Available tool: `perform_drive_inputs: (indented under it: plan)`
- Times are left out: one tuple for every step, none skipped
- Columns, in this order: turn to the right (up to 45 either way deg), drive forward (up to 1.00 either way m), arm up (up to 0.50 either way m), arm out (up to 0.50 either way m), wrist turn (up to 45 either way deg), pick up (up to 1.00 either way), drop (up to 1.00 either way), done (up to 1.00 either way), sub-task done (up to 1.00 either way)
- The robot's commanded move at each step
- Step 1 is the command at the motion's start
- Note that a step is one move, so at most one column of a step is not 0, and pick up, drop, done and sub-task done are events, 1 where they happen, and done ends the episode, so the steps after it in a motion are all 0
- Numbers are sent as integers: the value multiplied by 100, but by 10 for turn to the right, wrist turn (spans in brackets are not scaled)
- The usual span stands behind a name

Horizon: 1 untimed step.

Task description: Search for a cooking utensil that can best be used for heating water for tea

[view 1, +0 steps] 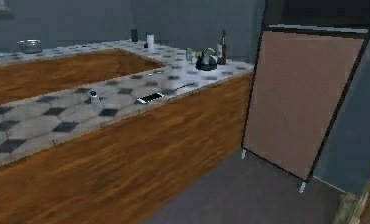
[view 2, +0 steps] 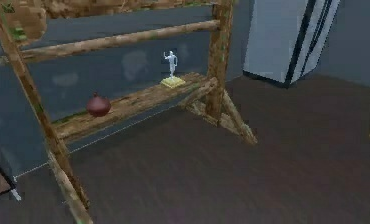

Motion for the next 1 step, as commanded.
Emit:
perform_drive_inputs:
  plan:
    - [0, 60, 0, 0, 0, 0, 0, 0, 0]
